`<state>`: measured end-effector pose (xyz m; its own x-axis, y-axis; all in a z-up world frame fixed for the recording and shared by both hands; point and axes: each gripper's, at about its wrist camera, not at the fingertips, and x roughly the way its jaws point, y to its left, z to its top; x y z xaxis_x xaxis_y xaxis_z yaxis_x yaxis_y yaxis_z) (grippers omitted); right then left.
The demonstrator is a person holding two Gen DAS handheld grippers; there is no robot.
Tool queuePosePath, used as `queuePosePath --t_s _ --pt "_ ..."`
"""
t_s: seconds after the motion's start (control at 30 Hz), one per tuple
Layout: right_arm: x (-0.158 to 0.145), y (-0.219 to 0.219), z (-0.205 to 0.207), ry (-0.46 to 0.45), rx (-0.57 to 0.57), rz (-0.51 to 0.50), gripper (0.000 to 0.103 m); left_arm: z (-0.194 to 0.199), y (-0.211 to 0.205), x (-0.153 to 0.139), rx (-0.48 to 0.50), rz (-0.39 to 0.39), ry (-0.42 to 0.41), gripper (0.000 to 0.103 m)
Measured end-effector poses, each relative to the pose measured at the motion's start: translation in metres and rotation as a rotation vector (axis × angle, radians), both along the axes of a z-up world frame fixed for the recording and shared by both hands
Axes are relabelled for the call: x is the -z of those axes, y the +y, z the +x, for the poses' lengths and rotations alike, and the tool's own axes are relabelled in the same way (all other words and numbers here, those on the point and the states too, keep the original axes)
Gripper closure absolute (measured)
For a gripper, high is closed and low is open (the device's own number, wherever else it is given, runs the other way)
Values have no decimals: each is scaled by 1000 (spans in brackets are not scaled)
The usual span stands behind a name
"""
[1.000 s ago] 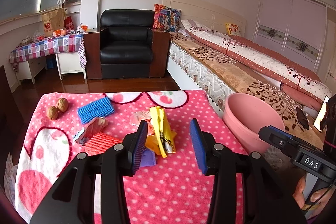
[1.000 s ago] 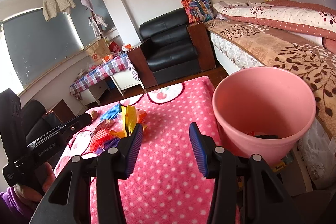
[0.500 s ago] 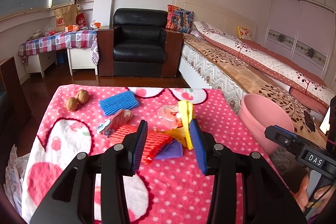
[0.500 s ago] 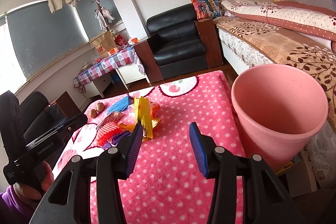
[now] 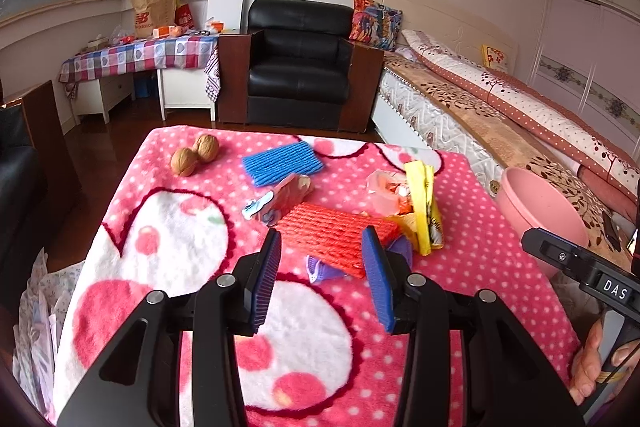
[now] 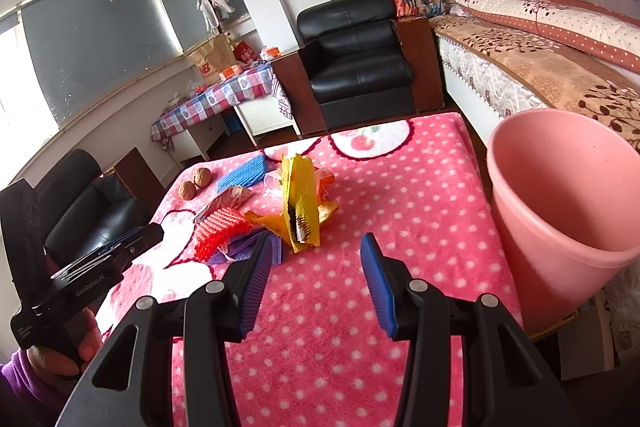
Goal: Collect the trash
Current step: 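Move both open grippers back over the table trash, then grasp the white carton piece with the left gripper while the right grasps the yellow wrapper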
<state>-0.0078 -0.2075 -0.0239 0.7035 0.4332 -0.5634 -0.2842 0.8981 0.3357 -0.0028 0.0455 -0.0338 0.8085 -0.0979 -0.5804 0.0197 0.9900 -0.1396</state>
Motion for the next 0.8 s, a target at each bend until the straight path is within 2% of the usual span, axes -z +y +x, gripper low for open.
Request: queuePosePath --t_s 0.3,0.5,0.8 --pt "5 10 9 14 -18 -20 57 16 18 2 -61 -27 5 61" --pt "2 16 22 3 -26 -27 57 48 26 7 -102 -41 36 61" --pt "7 34 36 15 -71 -54 57 86 35 35 -68 -50 111 61"
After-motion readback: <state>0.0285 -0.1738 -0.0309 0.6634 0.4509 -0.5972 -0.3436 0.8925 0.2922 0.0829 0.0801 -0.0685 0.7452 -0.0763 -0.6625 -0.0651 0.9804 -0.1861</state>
